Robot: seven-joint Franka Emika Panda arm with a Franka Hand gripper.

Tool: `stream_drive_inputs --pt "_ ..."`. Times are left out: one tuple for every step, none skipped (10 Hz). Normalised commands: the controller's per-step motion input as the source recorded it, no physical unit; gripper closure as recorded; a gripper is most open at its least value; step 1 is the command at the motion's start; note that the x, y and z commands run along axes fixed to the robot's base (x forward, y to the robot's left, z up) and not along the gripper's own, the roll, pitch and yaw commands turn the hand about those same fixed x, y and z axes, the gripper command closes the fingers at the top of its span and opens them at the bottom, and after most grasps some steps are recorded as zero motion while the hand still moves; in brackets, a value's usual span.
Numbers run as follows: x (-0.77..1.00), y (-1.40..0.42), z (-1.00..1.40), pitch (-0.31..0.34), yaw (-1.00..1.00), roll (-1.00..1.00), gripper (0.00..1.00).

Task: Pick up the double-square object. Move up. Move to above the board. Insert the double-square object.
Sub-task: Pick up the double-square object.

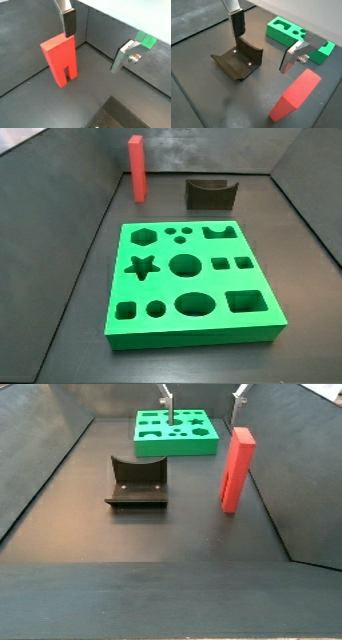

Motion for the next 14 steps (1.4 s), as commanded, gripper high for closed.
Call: stream_drive_inputs --pt "-0.69 -0.08 -0.02 -0.119 -0.21 0.05 0.00" --pt "-0.87 -0.04 -0.01 -0.127 -0.26 0.05 0.00" --pt "-0.91 0.00 0.00 -0.106 -0.25 0.04 0.00" --pt "-0.76 0.00 0.00 -0.193 -0.19 0.00 0.00" --pt "-0.54 0.00 -0.34 -0.260 -0.03 0.00 0.00" --pt "-0.48 0.00 -0.58 -0.244 0.00 0.09 0.00" --pt "-0.47 0.00 -0.64 -0.220 0.01 0.16 0.00" --pt "-0.41 0.00 -0.66 -0.176 0.03 0.21 0.00" --pt "-0.26 0.00 -0.61 -0.136 0.08 0.18 0.00" --pt "0.00 0.00 -0.48 -0.007 0.11 0.10 0.00" --pt "0.00 0.00 0.00 0.000 0.00 -0.01 0.00" --pt "0.00 0.00 0.00 0.000 0.00 0.00 0.00" --pt "0.00 0.00 0.00 0.000 0.00 0.00 1.00" --pt "0.00 0.00 0.00 0.000 0.00 0.00 1.00"
